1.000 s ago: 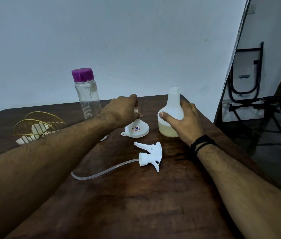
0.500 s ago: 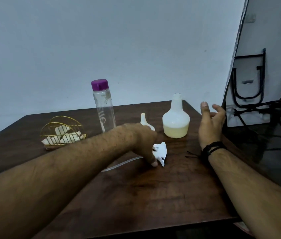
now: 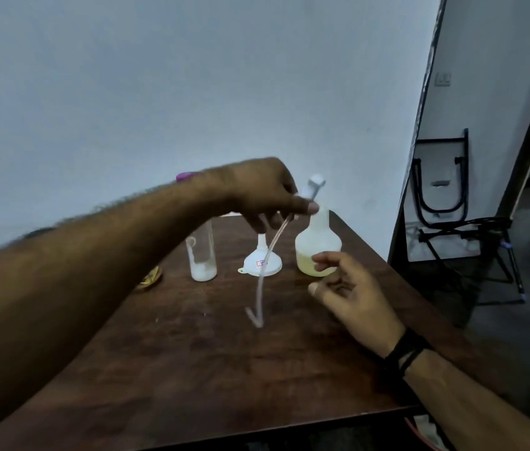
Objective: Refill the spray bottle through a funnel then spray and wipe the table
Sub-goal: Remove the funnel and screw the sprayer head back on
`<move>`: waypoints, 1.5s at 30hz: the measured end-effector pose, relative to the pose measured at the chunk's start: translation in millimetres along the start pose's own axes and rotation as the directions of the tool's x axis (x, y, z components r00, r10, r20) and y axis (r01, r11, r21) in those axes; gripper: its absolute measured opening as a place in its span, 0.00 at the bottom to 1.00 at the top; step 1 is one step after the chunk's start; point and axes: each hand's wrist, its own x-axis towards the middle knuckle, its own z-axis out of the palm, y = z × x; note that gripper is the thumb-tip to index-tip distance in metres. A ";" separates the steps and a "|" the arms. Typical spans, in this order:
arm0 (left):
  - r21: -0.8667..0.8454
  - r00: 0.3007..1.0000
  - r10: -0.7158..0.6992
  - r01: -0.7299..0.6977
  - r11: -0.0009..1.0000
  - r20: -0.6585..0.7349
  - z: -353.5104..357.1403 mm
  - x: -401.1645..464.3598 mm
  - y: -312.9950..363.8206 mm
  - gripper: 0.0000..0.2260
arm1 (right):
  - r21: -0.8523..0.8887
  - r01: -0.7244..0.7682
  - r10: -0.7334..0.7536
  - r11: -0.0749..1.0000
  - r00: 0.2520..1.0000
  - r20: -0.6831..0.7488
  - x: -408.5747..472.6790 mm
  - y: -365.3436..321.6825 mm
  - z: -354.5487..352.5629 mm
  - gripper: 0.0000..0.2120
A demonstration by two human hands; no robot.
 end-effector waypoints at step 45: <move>-0.637 0.777 -0.214 -0.288 0.715 -0.592 -23.3 39.7 -46.3 0.17 | -0.203 -0.066 0.032 0.977 0.986 -0.166 154.6 7.3 -27.7 0.09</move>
